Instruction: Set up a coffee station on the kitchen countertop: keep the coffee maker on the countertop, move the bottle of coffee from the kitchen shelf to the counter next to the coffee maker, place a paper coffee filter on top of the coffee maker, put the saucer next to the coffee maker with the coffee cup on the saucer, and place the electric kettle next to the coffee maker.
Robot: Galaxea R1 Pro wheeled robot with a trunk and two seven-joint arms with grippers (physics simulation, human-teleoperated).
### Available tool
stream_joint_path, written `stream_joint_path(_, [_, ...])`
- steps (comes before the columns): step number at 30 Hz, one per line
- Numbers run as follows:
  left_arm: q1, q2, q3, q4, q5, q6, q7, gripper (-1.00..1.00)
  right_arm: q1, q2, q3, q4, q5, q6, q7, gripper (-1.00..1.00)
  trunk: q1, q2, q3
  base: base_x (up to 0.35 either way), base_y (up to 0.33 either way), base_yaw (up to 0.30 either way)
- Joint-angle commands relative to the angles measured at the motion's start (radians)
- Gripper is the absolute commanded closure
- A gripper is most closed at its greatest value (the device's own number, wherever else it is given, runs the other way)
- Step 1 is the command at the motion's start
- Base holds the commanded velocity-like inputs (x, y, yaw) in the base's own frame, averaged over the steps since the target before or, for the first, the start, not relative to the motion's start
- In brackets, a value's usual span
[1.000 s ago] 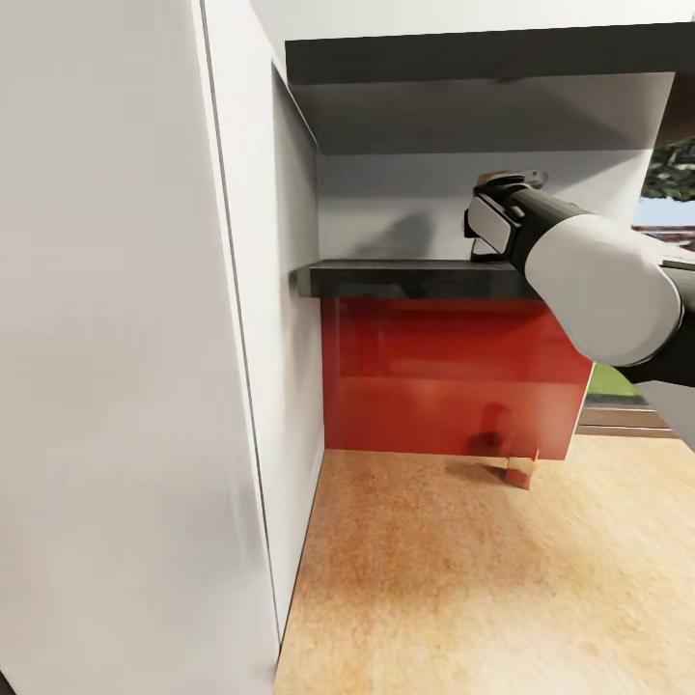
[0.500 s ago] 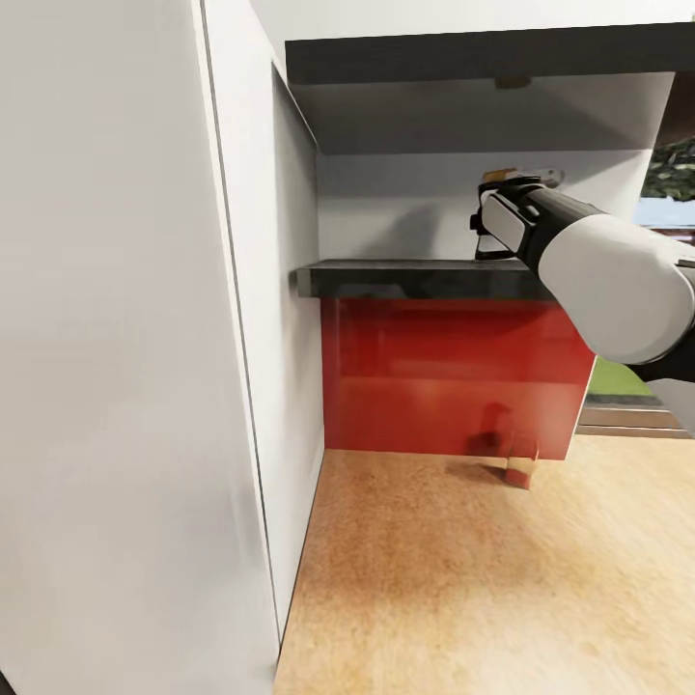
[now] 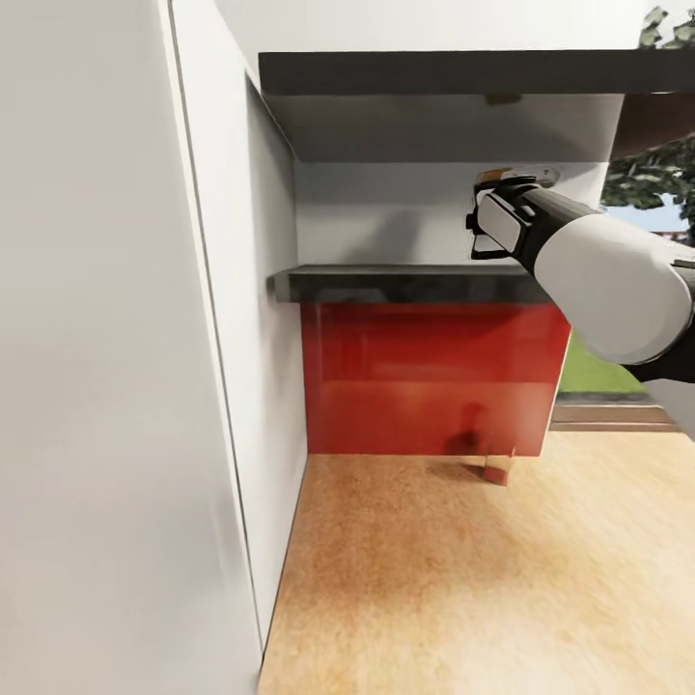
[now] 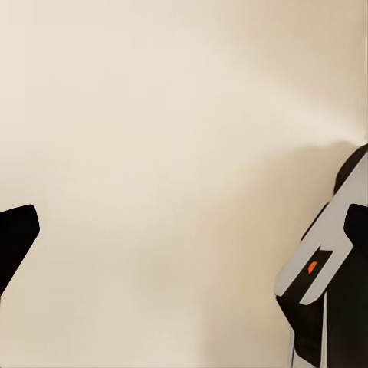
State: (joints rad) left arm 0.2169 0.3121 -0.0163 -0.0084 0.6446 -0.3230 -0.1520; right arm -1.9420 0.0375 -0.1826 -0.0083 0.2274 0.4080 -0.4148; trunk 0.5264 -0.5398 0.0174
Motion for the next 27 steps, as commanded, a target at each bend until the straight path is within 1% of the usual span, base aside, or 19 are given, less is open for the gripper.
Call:
stream_joint_path(1, [0.001, 0.0, -0.002, -0.001, 0.009, -0.001, -0.006, -1.0, 0.0, 0.001, -0.008, -0.001, 0.009, 0.005, -0.004, 1.0, 0.0, 0.0, 0.001, 0.0, 0.0, -0.192])
stream_joint_path(8, [0.001, -0.001, -0.002, -0.001, 0.01, -0.001, -0.006, -1.0, 0.0, 0.002, -0.008, 0.001, 0.009, 0.004, -0.004, 1.0, 0.0, 0.0, 0.01, 0.0, 0.0, -0.186])
stream_joint_path(16, [0.001, -0.001, -0.002, -0.001, 0.01, -0.001, -0.006, -1.0, 0.0, 0.002, -0.009, 0.01, 0.0, -0.011, -0.004, 1.0, 0.0, 0.0, 0.012, -0.01, 0.0, -0.039])
stream_joint_path(25, [0.001, -0.001, -0.002, -0.001, 0.01, -0.001, -0.006, -1.0, 0.0, 0.004, -0.015, 0.013, -0.007, -0.004, -0.002, 1.0, 0.0, 0.0, 0.012, -0.252, 0.0, -0.001])
stream_joint_path(27, [0.001, -0.001, -0.002, -0.001, 0.009, -0.001, -0.006, -1.0, 0.0, 0.005, -0.016, 0.013, -0.01, -0.005, -0.002, 1.0, 0.0, 0.0, 0.012, -0.126, 0.0, 0.0])
